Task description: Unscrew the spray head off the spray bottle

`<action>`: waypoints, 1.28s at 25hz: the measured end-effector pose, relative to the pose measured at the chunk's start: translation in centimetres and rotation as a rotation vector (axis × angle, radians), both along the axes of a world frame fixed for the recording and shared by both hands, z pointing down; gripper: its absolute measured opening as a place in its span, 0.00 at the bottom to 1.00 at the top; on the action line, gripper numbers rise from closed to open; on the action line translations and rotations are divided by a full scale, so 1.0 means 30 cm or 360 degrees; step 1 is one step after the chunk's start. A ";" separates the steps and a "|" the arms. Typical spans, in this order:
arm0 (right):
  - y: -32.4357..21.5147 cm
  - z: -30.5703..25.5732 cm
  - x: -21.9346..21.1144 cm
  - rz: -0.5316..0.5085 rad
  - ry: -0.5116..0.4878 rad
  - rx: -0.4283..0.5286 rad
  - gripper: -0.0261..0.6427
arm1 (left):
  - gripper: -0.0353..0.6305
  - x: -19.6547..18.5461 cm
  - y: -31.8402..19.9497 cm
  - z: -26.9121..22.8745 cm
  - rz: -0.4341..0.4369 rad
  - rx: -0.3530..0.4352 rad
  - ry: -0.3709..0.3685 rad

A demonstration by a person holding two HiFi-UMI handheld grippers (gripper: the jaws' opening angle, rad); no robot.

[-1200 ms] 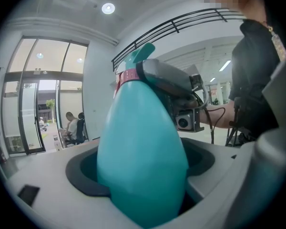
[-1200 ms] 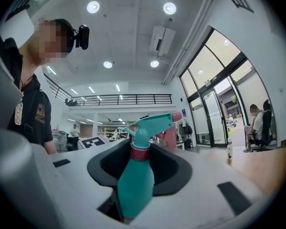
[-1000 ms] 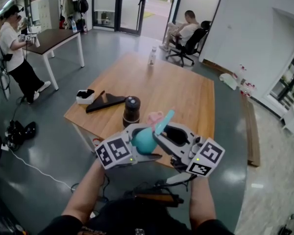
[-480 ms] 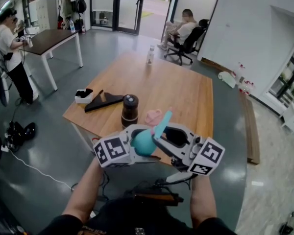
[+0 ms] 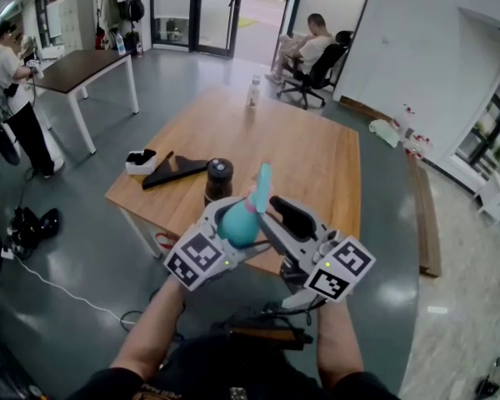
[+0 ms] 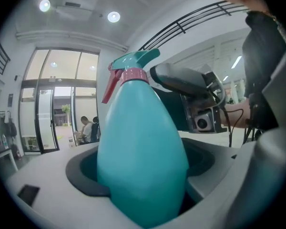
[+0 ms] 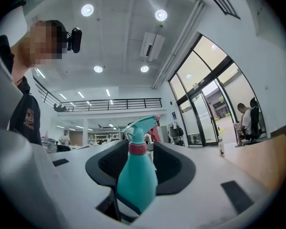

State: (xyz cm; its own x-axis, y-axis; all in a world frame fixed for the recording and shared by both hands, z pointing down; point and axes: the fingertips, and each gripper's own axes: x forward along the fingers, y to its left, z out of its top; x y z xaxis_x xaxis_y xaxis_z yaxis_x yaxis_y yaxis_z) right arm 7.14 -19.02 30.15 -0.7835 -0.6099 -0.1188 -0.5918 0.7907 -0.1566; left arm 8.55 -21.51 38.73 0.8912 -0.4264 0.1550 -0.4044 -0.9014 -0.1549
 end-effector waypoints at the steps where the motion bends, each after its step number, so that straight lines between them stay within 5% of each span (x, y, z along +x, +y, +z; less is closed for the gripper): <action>1: -0.001 -0.001 -0.007 0.0007 -0.0004 -0.0008 0.28 | 0.71 0.001 -0.002 0.000 -0.0022 0.0007 -0.0005; 13: -0.026 0.018 -0.054 0.0079 0.0082 -0.0009 0.26 | 0.71 -0.006 -0.015 0.024 -0.0130 0.0082 -0.0109; 32: 0.090 0.000 -0.046 -0.0526 0.0104 0.0134 0.25 | 0.71 0.026 0.177 0.009 0.0623 -0.0093 -0.0079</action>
